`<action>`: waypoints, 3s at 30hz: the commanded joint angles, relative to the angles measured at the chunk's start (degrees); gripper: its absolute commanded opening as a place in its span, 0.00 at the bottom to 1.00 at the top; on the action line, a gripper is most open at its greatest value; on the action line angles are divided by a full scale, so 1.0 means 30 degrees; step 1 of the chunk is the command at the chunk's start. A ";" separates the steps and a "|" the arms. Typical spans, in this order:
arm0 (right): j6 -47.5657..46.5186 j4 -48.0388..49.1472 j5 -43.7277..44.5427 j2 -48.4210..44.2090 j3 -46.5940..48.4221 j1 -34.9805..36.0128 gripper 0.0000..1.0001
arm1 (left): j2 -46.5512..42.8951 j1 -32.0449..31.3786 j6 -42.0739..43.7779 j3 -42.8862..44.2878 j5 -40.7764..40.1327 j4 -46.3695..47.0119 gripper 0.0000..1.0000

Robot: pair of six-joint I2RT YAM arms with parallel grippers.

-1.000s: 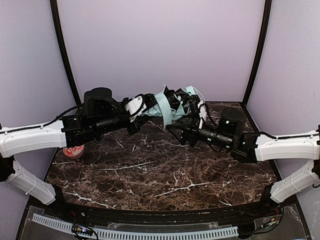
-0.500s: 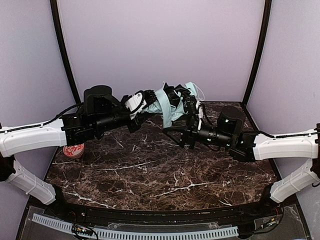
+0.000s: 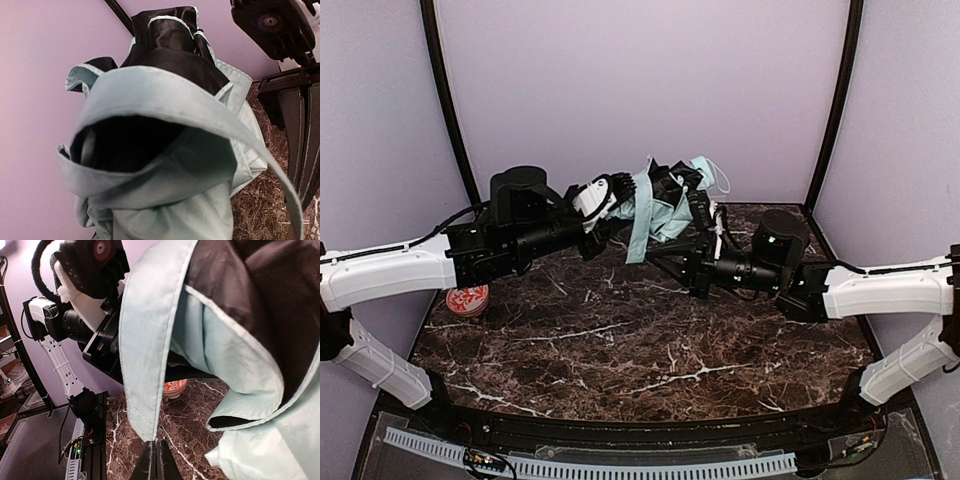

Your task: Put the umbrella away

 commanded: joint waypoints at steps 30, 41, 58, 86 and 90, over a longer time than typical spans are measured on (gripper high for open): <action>0.1393 -0.4147 0.2354 -0.4621 0.3486 0.0898 0.76 | 0.0104 0.0707 -0.2238 0.2971 0.5349 0.1134 0.00; 0.1255 -0.5853 0.1913 -0.2915 0.5352 -0.0234 0.72 | 0.0104 0.0702 -0.2588 0.3471 0.5856 0.1170 0.00; 0.2400 -0.3335 0.3932 -0.1369 0.3783 -0.0140 0.66 | 0.0602 0.0577 -0.2153 0.2921 0.4050 0.3368 0.00; 0.3657 -0.1454 0.7019 -0.4607 -0.1059 0.2390 0.67 | 0.1354 0.0870 -0.1575 0.3573 0.2837 0.4117 0.00; 0.2745 -0.2694 0.8115 -0.6410 -0.1416 0.2384 0.68 | 0.1342 0.1014 -0.1838 0.3817 0.2686 0.4291 0.00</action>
